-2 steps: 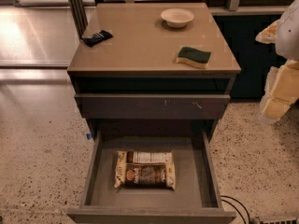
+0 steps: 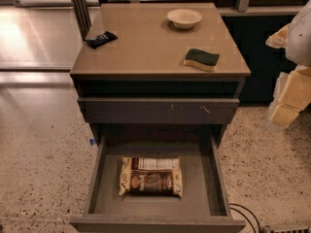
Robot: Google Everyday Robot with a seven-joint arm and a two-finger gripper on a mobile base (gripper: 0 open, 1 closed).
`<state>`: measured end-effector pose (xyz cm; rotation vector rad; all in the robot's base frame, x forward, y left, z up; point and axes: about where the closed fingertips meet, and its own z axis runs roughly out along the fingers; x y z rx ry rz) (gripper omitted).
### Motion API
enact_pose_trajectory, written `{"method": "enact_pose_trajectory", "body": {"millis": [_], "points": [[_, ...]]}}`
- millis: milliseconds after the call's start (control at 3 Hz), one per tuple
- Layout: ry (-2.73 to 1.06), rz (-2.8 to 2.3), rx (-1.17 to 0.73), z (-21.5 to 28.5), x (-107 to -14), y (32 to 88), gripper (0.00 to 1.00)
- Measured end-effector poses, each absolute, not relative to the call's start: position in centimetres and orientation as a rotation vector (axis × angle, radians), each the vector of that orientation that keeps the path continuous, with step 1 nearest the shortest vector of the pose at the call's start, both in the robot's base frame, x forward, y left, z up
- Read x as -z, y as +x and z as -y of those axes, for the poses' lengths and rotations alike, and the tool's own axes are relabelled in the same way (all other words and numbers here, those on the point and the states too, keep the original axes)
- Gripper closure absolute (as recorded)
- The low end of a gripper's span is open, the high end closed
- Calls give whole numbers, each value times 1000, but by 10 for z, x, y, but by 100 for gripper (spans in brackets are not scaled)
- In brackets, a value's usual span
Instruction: Pick brown chip bag from middle drawer and place on counter
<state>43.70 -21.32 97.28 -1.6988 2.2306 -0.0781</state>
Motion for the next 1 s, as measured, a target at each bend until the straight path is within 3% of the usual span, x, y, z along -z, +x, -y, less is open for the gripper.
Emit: {"method": "enact_pose_trajectory", "body": {"millis": [1000], "points": [[-1584,-2299,-252,149,-813,409,0]]}}
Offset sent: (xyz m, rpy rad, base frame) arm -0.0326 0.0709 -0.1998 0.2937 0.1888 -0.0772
